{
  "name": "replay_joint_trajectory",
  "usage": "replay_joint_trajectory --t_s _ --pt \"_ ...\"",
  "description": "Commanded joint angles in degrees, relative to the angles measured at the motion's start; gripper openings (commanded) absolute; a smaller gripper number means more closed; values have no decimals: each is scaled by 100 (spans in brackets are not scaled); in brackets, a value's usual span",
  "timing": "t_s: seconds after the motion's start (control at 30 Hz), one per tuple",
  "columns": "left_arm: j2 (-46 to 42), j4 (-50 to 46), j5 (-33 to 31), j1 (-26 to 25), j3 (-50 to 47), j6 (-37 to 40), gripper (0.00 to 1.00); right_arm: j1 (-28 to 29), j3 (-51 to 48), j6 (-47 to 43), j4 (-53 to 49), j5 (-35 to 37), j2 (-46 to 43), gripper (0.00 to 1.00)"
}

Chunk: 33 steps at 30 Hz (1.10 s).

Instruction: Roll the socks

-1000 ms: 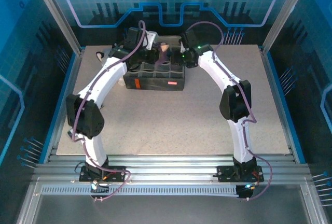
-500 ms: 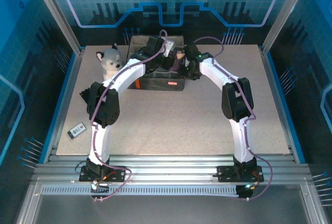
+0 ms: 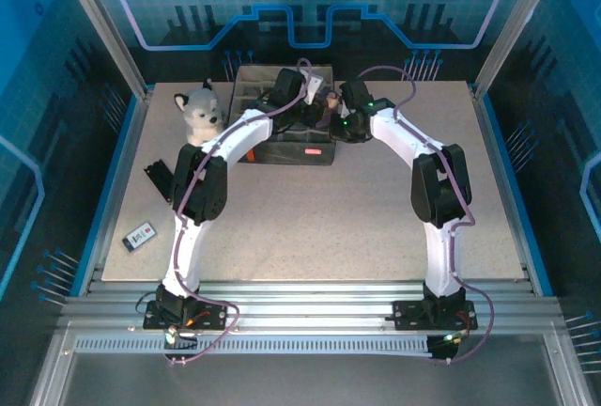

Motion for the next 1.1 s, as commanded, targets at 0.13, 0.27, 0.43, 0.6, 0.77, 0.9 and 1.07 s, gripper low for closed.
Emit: replay_joint_trajectory --t_s 0.13,0.27,0.43,0.6,0.77,0.9,1.07 --pt "215 511 -59 13 -128 -11 0 -78 -226 55 168 -175 -161 11" --pt "291 519 -126 67 -182 61 0 -90 -285 72 185 -180 -161 9" --pt "180 701 -172 181 -634 138 0 -130 -355 116 238 -230 -144 7" --pt "220 745 -205 257 -874 229 0 -152 -390 117 273 -277 -136 6" --pt "170 774 -294 256 -1027 422 0 -165 -440 139 293 -290 -135 5" --pt "56 802 -542 273 -1147 643 0 -189 -496 152 311 -313 -144 4" --pt "-64 824 -787 265 -1228 887 0 -229 -531 160 283 -317 -141 4"
